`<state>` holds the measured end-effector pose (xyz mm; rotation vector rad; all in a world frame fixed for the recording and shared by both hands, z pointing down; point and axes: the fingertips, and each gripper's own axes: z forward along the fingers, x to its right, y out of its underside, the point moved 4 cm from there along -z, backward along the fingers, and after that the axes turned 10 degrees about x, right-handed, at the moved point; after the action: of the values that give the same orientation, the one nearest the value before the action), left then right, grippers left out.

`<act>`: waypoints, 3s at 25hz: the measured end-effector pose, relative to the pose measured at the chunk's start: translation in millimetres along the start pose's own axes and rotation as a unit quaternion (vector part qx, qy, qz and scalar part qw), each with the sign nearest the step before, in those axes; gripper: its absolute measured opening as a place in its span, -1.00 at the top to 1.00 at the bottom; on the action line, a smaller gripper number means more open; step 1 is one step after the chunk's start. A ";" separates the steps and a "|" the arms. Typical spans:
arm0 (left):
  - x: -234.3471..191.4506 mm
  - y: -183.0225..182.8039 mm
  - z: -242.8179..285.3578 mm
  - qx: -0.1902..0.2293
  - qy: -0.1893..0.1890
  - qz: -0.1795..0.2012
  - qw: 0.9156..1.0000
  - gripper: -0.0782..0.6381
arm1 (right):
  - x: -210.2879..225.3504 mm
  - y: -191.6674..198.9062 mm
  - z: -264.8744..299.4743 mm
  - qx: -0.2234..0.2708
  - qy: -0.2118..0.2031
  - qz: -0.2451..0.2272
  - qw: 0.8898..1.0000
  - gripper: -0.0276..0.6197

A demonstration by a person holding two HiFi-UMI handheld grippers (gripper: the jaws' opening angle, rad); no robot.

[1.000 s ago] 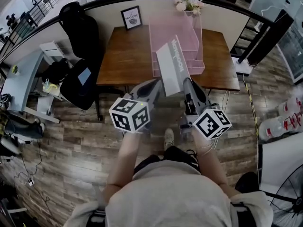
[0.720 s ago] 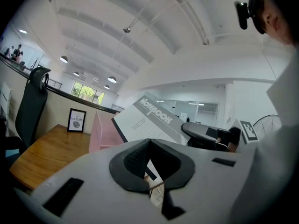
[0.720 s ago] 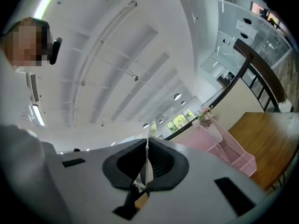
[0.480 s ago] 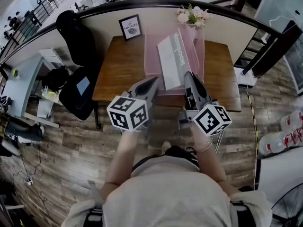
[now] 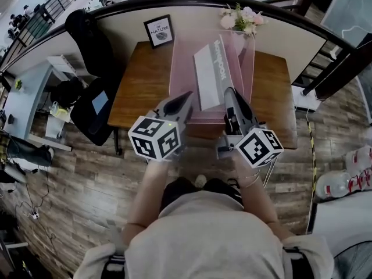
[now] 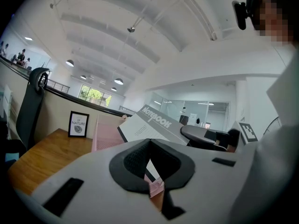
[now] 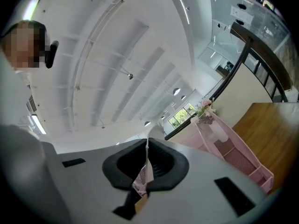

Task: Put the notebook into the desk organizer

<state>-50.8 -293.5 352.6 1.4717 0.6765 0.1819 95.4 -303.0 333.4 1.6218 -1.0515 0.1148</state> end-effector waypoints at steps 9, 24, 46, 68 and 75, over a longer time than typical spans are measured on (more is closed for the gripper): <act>-9.5 7.5 12.8 -0.013 0.015 0.001 1.000 0.75 | 12.3 11.3 4.5 0.004 0.015 0.003 1.000 0.85; -19.2 -5.4 18.2 -0.027 0.065 -0.012 0.997 0.75 | 9.0 17.3 31.6 0.024 0.052 0.005 0.998 0.85; -37.8 -1.0 8.2 -0.029 0.067 -0.032 0.997 0.75 | 13.6 36.9 55.7 -0.010 0.084 -0.031 0.996 0.84; -34.5 8.4 13.9 -0.041 0.089 -0.042 0.994 0.75 | 44.8 45.2 36.4 -0.096 0.133 -0.149 0.975 0.61; -31.3 12.7 16.5 -0.043 0.094 -0.046 0.994 0.75 | 51.1 50.7 29.7 -0.118 0.152 -0.185 0.964 0.58</act>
<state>-63.8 -321.9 373.5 1.3478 0.8766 0.2769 78.6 -354.1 389.8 1.4972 -0.4967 -0.0121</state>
